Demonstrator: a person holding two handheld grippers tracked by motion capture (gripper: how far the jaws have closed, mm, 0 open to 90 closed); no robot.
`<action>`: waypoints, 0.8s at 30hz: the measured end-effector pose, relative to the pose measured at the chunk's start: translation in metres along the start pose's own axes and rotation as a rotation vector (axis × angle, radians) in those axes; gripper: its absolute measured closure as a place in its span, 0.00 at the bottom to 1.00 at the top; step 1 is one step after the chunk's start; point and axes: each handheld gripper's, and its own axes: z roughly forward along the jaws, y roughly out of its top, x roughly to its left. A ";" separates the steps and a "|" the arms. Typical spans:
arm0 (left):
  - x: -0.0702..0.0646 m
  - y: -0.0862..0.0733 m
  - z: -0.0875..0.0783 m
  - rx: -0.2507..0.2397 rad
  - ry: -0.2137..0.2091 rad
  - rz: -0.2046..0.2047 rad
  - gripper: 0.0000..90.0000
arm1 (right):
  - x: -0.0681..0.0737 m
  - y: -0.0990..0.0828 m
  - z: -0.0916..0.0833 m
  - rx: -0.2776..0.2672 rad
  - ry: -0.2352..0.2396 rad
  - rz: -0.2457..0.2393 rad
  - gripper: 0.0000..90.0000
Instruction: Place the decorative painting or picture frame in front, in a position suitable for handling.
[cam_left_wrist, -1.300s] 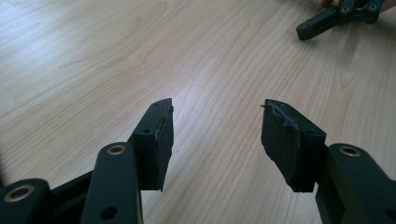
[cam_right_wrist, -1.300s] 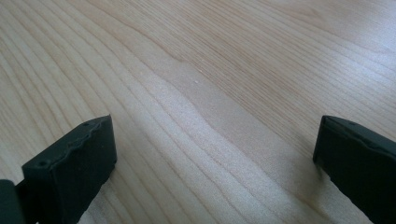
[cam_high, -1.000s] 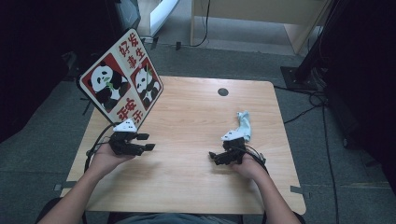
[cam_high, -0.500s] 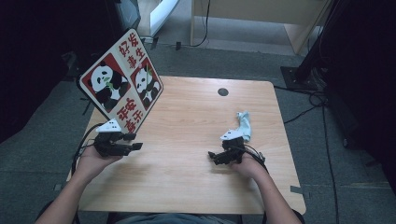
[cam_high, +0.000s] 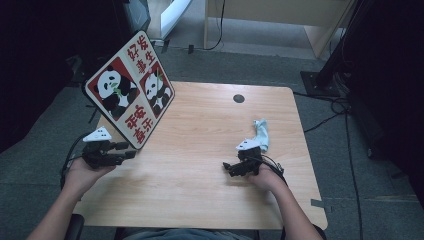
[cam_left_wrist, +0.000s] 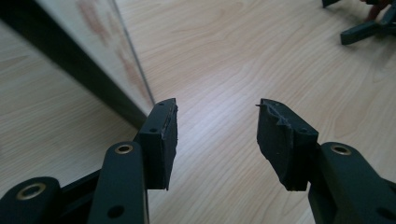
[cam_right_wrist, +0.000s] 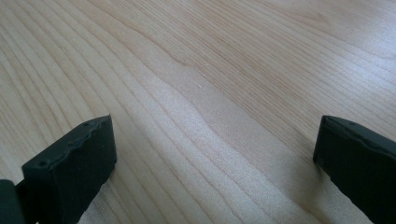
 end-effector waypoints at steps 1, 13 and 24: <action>0.000 0.000 0.000 0.000 0.000 0.000 0.54 | 0.000 0.000 0.000 0.000 0.000 0.000 0.00; 0.027 0.007 -0.020 -0.046 0.071 -0.054 0.54 | 0.000 0.000 0.000 0.000 0.000 0.000 0.00; 0.037 0.044 -0.040 -0.096 0.092 -0.056 0.53 | 0.000 0.000 0.000 -0.001 0.000 0.000 0.00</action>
